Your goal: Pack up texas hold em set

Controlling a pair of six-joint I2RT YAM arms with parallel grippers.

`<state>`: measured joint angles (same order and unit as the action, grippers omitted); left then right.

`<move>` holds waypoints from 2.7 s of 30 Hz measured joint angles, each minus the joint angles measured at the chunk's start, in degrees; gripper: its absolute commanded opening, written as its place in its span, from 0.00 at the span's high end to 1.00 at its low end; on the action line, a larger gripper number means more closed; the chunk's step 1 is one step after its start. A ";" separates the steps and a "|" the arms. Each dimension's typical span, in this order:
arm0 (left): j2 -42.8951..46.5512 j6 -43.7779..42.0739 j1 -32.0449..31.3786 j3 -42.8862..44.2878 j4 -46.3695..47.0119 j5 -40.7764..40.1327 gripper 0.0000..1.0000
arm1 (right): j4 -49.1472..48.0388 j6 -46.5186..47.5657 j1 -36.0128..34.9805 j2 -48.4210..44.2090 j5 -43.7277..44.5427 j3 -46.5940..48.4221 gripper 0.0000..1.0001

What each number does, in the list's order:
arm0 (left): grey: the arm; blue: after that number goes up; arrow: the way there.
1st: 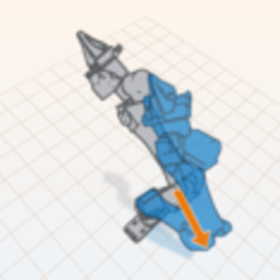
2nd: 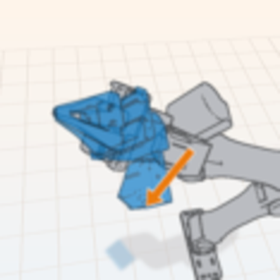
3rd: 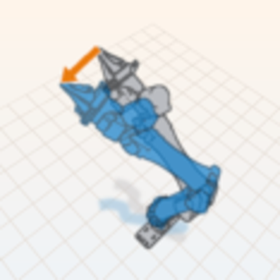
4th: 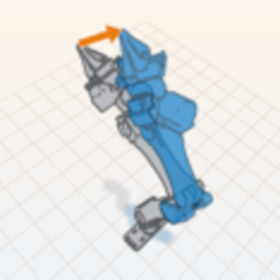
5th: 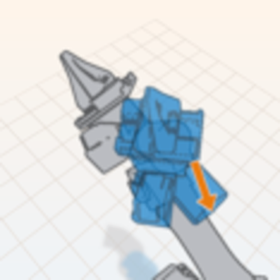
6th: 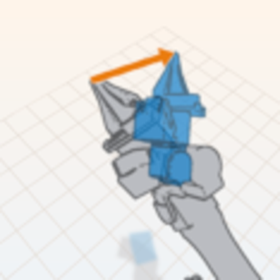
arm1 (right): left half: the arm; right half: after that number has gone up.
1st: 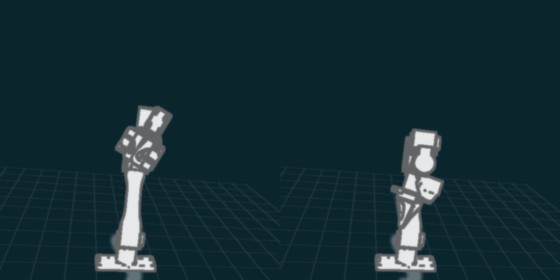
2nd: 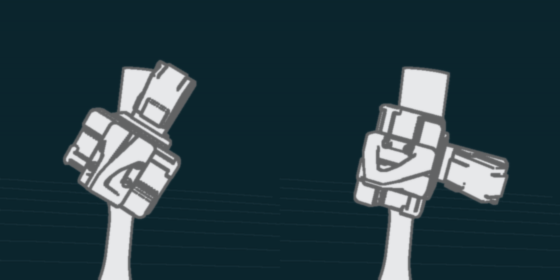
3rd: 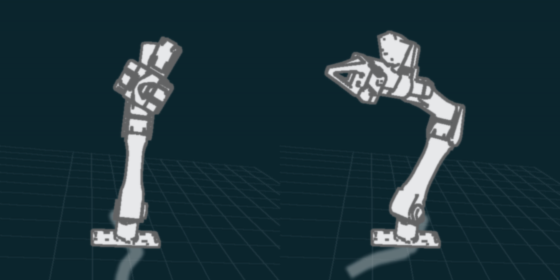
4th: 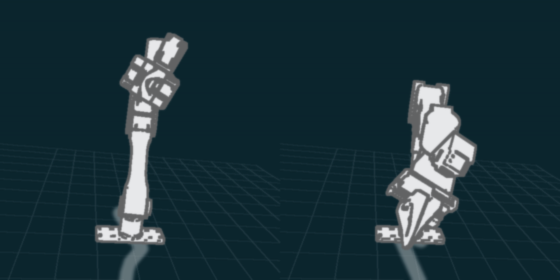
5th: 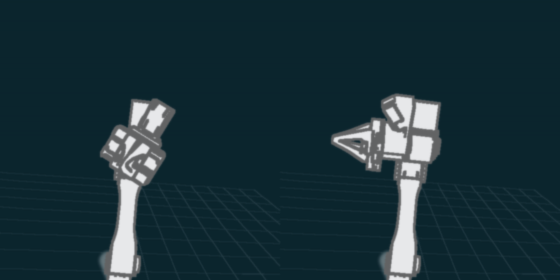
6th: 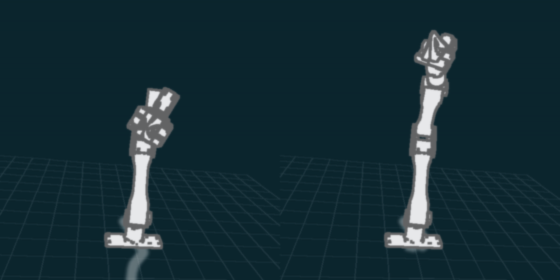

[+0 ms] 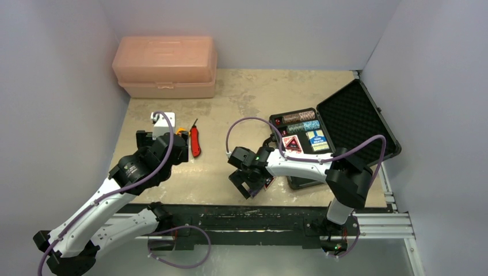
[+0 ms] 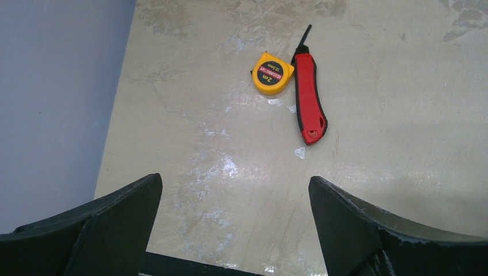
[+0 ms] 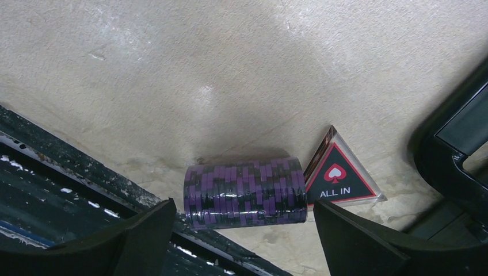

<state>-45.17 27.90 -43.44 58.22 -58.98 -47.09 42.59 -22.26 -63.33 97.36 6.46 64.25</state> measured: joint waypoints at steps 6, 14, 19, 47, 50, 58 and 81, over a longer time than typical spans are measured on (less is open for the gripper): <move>0.00 -0.02 0.00 0.00 0.02 0.07 0.00 | 0.09 -0.24 -0.02 0.28 0.04 0.00 0.08; 0.00 -0.02 0.00 0.00 0.02 0.35 0.00 | 0.26 -0.28 -0.13 1.31 0.07 0.04 0.11; 0.00 -0.02 0.00 0.00 0.02 0.39 0.00 | 0.28 -0.28 -0.42 1.42 0.07 0.26 0.13; 0.00 -0.04 0.00 0.00 0.17 0.39 0.01 | 1.86 0.22 -0.85 2.78 -0.02 3.37 0.74; 0.02 -0.04 0.00 0.00 0.17 0.42 0.01 | 2.36 0.26 -0.85 2.78 -0.02 5.22 0.75; 0.20 -0.04 0.00 0.00 0.17 0.42 0.01 | 4.35 0.15 -0.85 2.73 1.20 10.69 0.73; 0.87 -0.50 0.00 0.00 0.90 1.88 0.01 | 10.49 -6.19 27.32 -15.43 15.32 7.85 0.72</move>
<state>-44.29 27.40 -43.44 58.22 -58.08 -45.21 53.08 -28.45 -36.01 81.93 21.78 72.10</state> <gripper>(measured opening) 0.991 0.703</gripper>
